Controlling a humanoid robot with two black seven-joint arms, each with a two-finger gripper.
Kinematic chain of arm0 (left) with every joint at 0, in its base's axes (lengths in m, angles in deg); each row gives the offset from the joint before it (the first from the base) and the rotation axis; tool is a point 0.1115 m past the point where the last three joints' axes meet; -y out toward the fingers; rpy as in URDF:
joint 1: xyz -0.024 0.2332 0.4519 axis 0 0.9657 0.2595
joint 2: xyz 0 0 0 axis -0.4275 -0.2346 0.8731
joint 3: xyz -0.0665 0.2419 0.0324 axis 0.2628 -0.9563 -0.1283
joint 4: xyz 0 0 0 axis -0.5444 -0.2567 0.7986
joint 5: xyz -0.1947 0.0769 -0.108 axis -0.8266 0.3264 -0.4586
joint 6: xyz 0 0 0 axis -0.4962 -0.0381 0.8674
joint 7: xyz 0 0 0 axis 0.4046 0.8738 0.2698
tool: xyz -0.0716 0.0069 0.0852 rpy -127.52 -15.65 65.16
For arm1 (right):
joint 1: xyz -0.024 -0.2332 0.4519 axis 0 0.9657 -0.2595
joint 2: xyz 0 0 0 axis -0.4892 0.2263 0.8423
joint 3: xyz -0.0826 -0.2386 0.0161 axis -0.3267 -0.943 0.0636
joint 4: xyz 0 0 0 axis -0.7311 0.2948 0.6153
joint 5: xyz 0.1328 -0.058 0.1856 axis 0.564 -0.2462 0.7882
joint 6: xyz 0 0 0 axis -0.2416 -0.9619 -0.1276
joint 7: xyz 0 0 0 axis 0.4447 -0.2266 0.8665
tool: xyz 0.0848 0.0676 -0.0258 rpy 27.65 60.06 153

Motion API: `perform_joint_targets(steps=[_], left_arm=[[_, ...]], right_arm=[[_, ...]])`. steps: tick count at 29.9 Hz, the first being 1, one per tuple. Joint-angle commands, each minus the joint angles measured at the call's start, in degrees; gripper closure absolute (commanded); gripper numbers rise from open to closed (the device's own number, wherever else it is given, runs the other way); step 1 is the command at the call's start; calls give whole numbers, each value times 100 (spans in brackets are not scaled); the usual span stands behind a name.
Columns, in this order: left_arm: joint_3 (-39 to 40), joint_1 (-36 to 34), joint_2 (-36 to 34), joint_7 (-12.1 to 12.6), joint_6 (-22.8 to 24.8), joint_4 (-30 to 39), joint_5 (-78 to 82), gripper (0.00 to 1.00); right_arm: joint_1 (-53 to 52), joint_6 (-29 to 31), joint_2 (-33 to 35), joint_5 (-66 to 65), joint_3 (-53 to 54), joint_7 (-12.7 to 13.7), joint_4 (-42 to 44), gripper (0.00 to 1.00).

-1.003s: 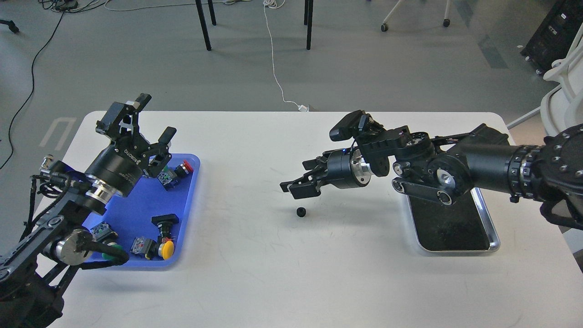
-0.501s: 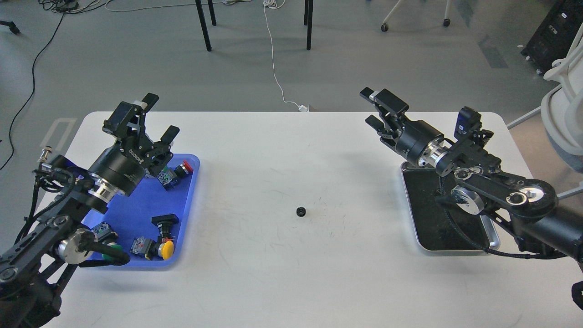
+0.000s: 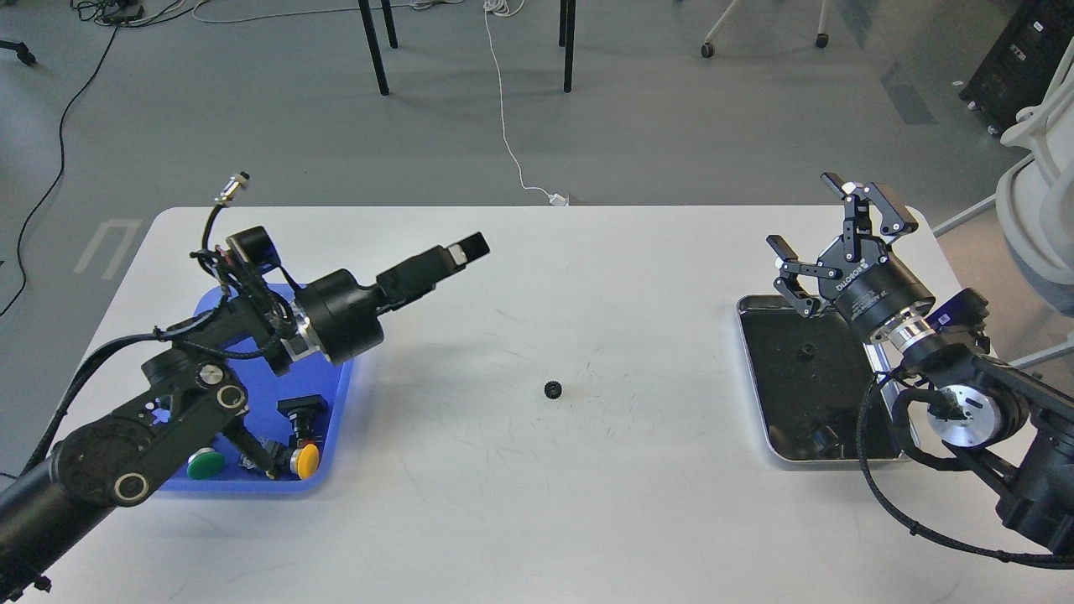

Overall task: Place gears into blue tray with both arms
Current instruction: 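Reach the left gripper to the black gear on the table and grasp it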

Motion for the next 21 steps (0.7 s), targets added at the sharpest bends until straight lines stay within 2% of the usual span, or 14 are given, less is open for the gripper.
perform_joint_targets(steps=[1, 4, 7, 9, 15, 21], left_arm=[[-751, -664, 32, -2, -27, -104, 1480, 2], [-1392, -1148, 189, -2, -115, -420, 2360, 2], [-1973, -1491, 322, -2, -395, -649, 2971, 2], [-2316, -1658, 365, -2, -536, -763, 2971, 2], [-2966, -2115, 1006, -2, -1020, -1685, 2971, 3], [-3626, -2450, 1543, -2, -1091, -2345, 2971, 7]], right_arm=[[67, 43, 49, 57, 9, -1, 16, 3], [76, 78, 128, 215, 18, -1, 25, 3], [181, 254, 137, 391, 27, -1, 34, 3], [208, 272, 146, 392, 27, -1, 34, 3], [260, 272, 234, 383, 18, -1, 34, 3], [260, 254, 252, 383, 0, -1, 34, 3]])
